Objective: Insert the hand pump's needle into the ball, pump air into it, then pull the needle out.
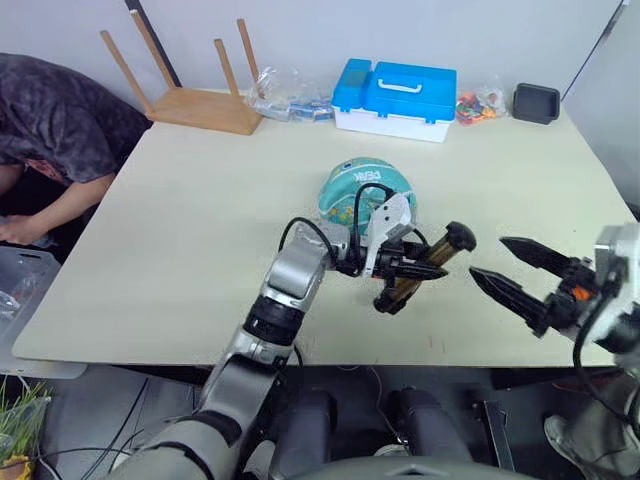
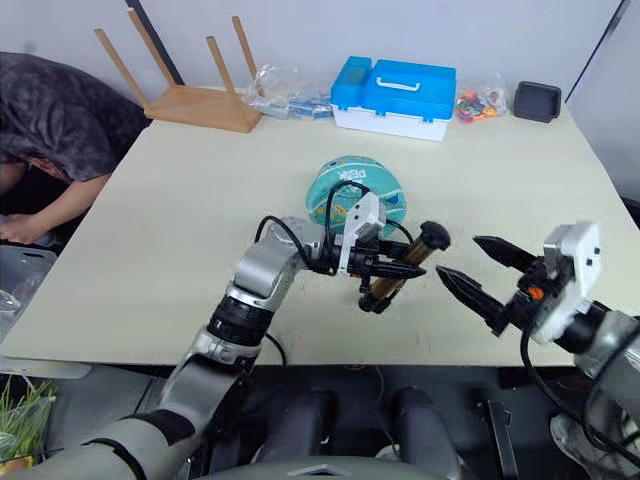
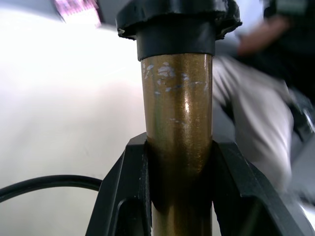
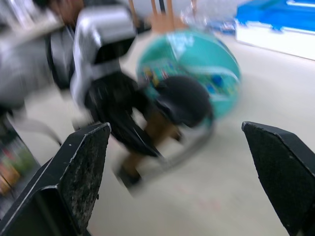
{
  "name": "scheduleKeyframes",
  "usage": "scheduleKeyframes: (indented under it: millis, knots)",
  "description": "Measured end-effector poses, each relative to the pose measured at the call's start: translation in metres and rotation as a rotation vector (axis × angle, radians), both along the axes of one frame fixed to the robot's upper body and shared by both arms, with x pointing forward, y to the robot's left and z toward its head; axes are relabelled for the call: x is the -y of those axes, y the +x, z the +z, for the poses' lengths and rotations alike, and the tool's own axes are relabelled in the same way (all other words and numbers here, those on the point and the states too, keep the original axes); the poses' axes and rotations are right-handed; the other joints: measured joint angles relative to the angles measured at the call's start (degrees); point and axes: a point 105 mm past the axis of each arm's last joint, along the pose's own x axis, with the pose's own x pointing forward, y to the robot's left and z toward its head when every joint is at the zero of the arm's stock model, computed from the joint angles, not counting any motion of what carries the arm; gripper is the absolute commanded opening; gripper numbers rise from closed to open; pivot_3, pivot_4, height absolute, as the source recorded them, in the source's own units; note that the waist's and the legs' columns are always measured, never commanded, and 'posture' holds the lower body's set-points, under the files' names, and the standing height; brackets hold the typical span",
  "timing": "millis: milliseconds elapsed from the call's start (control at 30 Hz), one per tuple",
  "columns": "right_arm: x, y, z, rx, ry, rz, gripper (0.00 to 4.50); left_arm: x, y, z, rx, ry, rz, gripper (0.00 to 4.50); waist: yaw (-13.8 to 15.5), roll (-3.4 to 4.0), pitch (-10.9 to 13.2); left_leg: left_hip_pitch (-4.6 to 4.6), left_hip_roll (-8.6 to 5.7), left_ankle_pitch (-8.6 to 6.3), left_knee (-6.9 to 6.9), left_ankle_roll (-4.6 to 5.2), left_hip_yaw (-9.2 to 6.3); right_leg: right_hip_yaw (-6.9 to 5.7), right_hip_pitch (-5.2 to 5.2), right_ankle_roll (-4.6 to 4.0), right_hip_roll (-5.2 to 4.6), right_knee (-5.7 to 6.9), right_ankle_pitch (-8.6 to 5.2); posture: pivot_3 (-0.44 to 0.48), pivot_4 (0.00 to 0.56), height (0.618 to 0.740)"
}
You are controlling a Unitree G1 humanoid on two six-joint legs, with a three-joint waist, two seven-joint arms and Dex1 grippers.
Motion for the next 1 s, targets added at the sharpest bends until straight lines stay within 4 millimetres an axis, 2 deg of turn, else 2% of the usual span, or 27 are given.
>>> scheduleKeyframes:
  millis: [167,233,367,567,700,1000]
  knots:
    - [-0.012,0.018,0.01,-0.003,0.056,0.032,4.5,0.0,-0.005,0.004,0.034,-0.138,-0.001,1.05,-0.4,0.01,0.0,0.07,0.02,-0.01,0.03,0.03,0.34,0.31,-0.05,0.08,0.02,0.01,0.07,0.0,0.15,0.74]
    - [-0.016,0.029,0.019,0.014,0.073,0.039,4.5,0.005,-0.007,0.011,0.069,-0.201,0.002,1.05,-0.3,0.01,0.0,0.06,0.02,-0.02,0.05,0.03,0.32,0.31,-0.04,0.1,0.05,0.0,0.07,0.0,0.15,0.74]
    - [-0.021,0.042,0.023,0.022,0.085,0.061,4.5,0.007,-0.005,0.024,0.123,-0.308,0.04,1.05,-0.2,0.01,0.0,0.03,0.01,-0.07,0.06,0.12,0.34,0.33,-0.05,0.09,0.06,-0.03,0.08,0.0,0.15,0.74]
    - [-0.026,0.044,0.027,0.047,0.08,0.101,4.5,0.006,-0.004,0.021,0.141,-0.349,0.064,1.05,-0.2,0.01,0.0,0.02,0.01,-0.1,0.14,0.18,0.39,0.37,-0.05,0.11,0.06,-0.04,0.09,0.0,0.15,0.74]
    - [-0.029,0.045,0.037,0.086,0.086,0.128,4.5,0.007,-0.003,0.019,0.154,-0.362,0.075,1.05,-0.3,0.01,0.0,0.02,0.02,-0.11,0.19,0.19,0.39,0.37,-0.05,0.13,0.08,-0.03,0.1,0.0,0.15,0.74]
    - [-0.035,0.046,0.03,0.071,0.083,0.144,4.5,0.006,-0.001,0.019,0.156,-0.362,0.09,1.05,-0.3,0.01,0.0,0.0,0.02,-0.12,0.21,0.21,0.41,0.39,-0.05,0.13,0.08,-0.03,0.1,0.0,0.15,0.74]
